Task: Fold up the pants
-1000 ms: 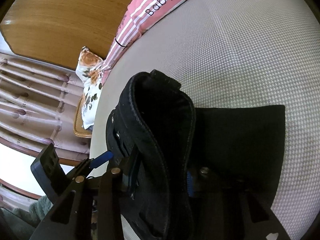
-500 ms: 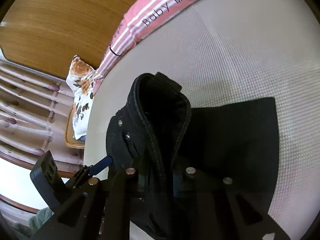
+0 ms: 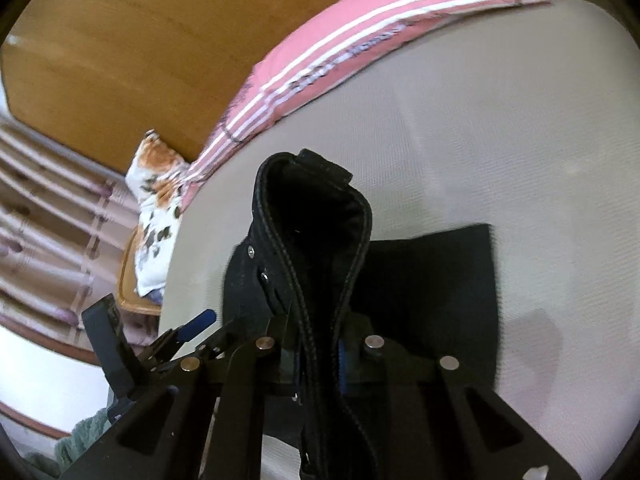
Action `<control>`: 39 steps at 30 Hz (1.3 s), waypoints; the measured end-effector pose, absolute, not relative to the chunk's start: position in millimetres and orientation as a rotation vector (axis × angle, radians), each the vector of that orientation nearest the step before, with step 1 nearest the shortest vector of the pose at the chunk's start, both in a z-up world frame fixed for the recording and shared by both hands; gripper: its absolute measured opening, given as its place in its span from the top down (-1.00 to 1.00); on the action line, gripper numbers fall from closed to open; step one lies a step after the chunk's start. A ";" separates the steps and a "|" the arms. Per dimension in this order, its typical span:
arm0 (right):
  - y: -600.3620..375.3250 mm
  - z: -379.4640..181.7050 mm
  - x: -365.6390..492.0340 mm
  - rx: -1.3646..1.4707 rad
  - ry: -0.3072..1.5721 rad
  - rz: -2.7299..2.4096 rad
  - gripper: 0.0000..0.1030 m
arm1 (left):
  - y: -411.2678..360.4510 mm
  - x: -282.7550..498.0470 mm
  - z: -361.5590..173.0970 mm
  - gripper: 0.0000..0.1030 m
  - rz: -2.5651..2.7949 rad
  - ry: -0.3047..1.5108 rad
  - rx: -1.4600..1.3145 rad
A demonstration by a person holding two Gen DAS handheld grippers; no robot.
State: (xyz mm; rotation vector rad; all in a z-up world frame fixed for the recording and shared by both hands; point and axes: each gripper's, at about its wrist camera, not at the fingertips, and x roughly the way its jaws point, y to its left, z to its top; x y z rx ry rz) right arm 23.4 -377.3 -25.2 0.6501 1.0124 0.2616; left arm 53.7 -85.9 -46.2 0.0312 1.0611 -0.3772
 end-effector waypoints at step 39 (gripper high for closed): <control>-421.2 -43.4 -70.9 0.696 1.071 0.124 0.81 | -91.1 19.3 -70.7 -0.58 -0.515 1.150 0.163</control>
